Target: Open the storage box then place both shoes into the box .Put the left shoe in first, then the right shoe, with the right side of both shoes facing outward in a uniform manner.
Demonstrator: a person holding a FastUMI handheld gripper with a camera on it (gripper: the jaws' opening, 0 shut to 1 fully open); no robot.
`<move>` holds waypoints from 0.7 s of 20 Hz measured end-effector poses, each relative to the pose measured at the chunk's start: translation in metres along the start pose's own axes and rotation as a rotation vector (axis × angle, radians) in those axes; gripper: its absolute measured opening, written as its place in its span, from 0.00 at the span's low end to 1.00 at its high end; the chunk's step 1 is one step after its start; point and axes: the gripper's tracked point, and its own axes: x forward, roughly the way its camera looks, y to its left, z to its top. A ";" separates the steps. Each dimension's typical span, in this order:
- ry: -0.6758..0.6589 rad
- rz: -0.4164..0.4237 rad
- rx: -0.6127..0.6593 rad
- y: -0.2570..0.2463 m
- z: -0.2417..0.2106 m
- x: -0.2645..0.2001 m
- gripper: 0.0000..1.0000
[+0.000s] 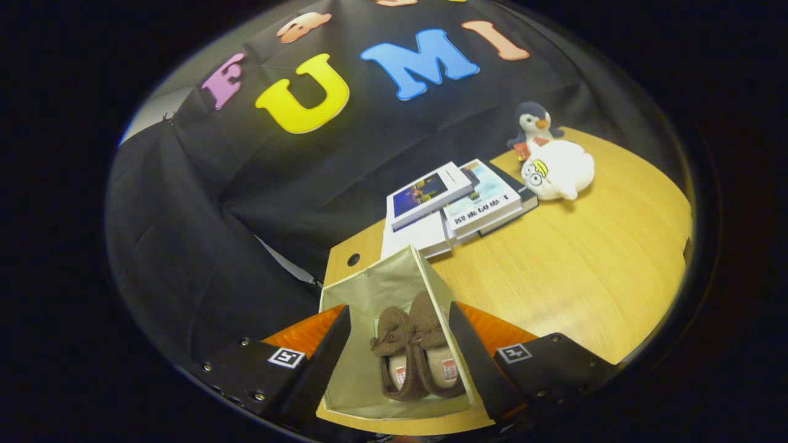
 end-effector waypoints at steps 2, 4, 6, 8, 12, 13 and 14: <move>-0.045 0.006 -0.059 -0.003 0.016 -0.015 0.98; -0.084 0.011 -0.110 -0.011 0.032 -0.031 0.98; -0.120 0.006 -0.148 -0.025 0.048 -0.048 0.98; -0.150 0.007 -0.193 -0.041 0.064 -0.065 0.98; -0.236 -0.005 -0.299 -0.077 0.098 -0.101 0.98; -0.262 -0.006 -0.323 -0.084 0.108 -0.111 0.98; -0.286 -0.011 -0.344 -0.094 0.117 -0.120 0.98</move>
